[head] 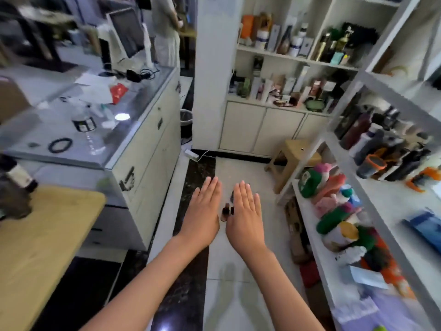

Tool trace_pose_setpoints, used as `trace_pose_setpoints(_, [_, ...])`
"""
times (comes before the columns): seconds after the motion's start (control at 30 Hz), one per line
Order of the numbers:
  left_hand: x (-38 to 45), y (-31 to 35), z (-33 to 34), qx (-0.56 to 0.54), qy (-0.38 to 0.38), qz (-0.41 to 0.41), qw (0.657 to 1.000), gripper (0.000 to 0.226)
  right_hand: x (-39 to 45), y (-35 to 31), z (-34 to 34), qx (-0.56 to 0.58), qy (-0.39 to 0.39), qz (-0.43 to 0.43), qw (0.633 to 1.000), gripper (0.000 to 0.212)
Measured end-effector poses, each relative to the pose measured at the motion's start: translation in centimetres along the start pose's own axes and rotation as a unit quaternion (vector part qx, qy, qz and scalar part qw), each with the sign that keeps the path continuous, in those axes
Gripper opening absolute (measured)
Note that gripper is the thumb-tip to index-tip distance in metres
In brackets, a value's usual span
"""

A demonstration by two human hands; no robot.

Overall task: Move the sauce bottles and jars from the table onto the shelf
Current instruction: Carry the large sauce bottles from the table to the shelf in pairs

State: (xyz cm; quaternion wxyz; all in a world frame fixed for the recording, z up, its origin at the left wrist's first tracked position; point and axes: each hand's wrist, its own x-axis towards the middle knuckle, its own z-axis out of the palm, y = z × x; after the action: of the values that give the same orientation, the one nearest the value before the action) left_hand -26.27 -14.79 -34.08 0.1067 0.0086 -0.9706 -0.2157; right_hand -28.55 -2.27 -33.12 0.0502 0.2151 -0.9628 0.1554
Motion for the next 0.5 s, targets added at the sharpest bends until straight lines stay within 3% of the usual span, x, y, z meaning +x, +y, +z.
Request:
trace_pose_setpoints(0.27, [-13.4,-16.8,-6.6,0.005,0.045,-0.170,0.984,0.075,-0.7,-20.5,8.5,0.049,-0.078,-0.168,0.981,0.077])
trace_pose_setpoints(0.5, [-23.5,-27.0,-12.7,0.054,0.091,-0.293,0.950,0.075,-2.7,-35.8,13.1,0.055,-0.131,-0.271,0.952,0.072])
